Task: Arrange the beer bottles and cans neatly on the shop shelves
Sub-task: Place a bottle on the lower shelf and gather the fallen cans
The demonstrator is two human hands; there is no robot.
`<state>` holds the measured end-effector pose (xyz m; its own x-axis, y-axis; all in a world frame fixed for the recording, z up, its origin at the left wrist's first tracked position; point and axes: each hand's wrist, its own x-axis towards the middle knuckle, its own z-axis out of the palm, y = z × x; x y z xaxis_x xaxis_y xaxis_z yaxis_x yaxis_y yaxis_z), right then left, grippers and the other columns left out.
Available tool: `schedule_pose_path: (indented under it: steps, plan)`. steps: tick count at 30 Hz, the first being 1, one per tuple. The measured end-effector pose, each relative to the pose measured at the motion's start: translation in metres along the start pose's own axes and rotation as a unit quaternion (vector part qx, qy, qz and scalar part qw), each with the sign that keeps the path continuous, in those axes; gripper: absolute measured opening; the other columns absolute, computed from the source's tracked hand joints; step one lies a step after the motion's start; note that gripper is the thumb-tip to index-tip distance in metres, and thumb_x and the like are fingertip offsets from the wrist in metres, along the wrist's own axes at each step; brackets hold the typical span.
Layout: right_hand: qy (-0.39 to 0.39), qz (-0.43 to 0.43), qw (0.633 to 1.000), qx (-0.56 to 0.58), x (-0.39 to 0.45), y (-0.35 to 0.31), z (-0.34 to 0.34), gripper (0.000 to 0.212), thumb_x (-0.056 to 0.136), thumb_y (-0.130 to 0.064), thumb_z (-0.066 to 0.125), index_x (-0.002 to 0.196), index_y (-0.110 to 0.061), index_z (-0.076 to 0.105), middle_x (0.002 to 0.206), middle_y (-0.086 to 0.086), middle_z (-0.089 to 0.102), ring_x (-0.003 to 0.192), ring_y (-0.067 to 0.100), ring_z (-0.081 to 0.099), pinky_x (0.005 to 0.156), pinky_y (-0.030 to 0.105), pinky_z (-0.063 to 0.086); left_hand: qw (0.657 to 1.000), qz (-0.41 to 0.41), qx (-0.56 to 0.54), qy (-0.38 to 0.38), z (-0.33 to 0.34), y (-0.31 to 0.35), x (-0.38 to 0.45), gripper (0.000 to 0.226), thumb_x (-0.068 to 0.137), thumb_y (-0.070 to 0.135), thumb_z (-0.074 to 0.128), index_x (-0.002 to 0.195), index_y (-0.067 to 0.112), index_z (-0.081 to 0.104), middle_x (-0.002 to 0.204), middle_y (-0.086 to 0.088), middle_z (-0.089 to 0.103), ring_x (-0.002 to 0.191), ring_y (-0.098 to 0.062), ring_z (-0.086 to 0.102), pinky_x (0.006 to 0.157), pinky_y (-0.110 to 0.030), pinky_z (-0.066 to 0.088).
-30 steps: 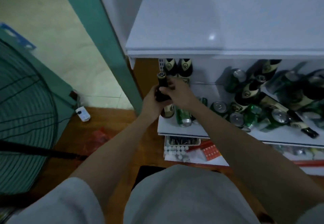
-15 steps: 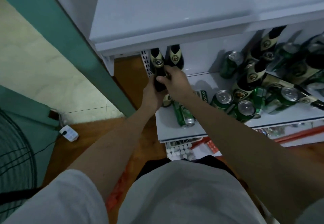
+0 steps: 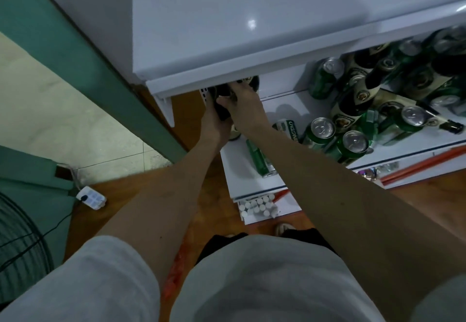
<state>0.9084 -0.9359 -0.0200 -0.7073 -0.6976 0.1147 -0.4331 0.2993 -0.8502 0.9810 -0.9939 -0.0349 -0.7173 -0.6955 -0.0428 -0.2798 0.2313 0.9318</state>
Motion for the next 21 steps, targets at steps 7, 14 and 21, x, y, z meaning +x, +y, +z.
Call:
schedule_pose_path:
  steps: [7, 14, 21]
  plan:
    - [-0.042, 0.064, 0.997, -0.031, -0.006, -0.013, -0.009, 0.051, 0.097, -0.022, 0.060, 0.144, -0.010, 0.044, 0.133, 0.013, 0.058, 0.121, 0.028, 0.055, 0.099, 0.037, 0.047, 0.992, -0.106, 0.060, -0.043, -0.001, 0.000, 0.008, 0.047, 0.103, 0.025, 0.045, 0.145, 0.006, 0.039, 0.140, -0.016, 0.052, 0.128, -0.031, 0.051, 0.106, -0.042, 0.045]
    - [-0.086, 0.150, 0.982, -0.081, -0.039, 0.002, -0.031, 0.038, 0.097, -0.029, 0.055, 0.130, -0.009, 0.053, 0.125, 0.016, 0.061, 0.111, 0.033, 0.058, 0.083, 0.031, 0.044, 0.945, -0.163, 0.232, -0.161, -0.015, 0.000, -0.018, 0.053, 0.095, 0.055, 0.047, 0.130, 0.016, 0.053, 0.103, -0.016, 0.063, 0.077, -0.024, 0.058, 0.055, -0.028, 0.036]
    - [-0.184, 0.089, 0.963, -0.175, -0.069, -0.005, -0.091, 0.039, 0.101, -0.040, 0.045, 0.119, -0.009, 0.059, 0.108, 0.016, 0.066, 0.096, 0.033, 0.063, 0.087, 0.044, 0.053, 0.922, -0.152, 0.332, -0.125, 0.002, 0.026, -0.060, 0.076, 0.082, 0.077, 0.031, 0.103, 0.010, 0.060, 0.105, -0.022, 0.063, 0.097, -0.039, 0.060, 0.087, -0.048, 0.049]
